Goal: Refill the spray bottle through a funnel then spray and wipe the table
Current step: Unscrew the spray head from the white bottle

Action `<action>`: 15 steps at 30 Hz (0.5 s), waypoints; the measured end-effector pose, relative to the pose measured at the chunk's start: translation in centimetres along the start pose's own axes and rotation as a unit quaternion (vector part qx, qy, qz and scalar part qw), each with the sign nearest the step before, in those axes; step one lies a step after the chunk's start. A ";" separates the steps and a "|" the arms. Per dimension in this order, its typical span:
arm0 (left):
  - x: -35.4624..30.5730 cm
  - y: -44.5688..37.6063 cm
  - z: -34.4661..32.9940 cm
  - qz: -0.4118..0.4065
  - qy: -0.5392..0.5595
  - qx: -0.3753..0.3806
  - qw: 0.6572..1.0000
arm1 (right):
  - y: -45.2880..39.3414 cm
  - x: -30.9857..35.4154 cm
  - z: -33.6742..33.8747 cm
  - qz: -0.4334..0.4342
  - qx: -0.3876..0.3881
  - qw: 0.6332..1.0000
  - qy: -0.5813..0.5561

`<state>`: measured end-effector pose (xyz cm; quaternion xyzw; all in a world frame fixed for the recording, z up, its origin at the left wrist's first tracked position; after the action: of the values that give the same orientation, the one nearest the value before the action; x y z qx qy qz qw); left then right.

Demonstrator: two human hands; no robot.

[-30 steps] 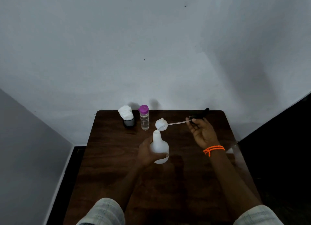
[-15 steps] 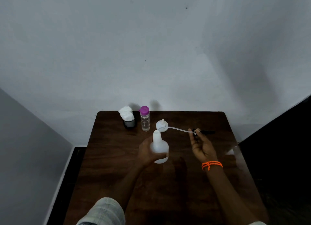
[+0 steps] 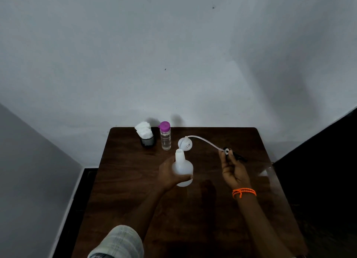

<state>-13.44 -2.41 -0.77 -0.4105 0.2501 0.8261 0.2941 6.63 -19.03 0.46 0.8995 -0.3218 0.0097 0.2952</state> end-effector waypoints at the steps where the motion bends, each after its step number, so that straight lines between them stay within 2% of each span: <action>1: -0.1 -0.1 0.0 -0.004 -0.002 -0.001 1.000 | 0.0 0.1 0.2 0.002 -0.006 1.000 0.004; 15: -0.2 -0.4 0.3 -0.014 -0.023 0.015 1.000 | -0.7 0.5 0.0 0.003 -0.002 1.000 0.002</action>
<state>-13.22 -1.93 -0.54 -0.3900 0.2504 0.8274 0.3172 7.48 -18.87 0.18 0.8980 -0.3238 0.0113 0.2978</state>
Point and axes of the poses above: each hand's wrist, its own y-axis away from the middle knuckle, its own z-axis out of the back of the hand, x = y × z, the point moved 5 cm from there along -y, towards the middle knuckle, and after that the axes turned 4 degrees about -y, right-handed, at the moved point
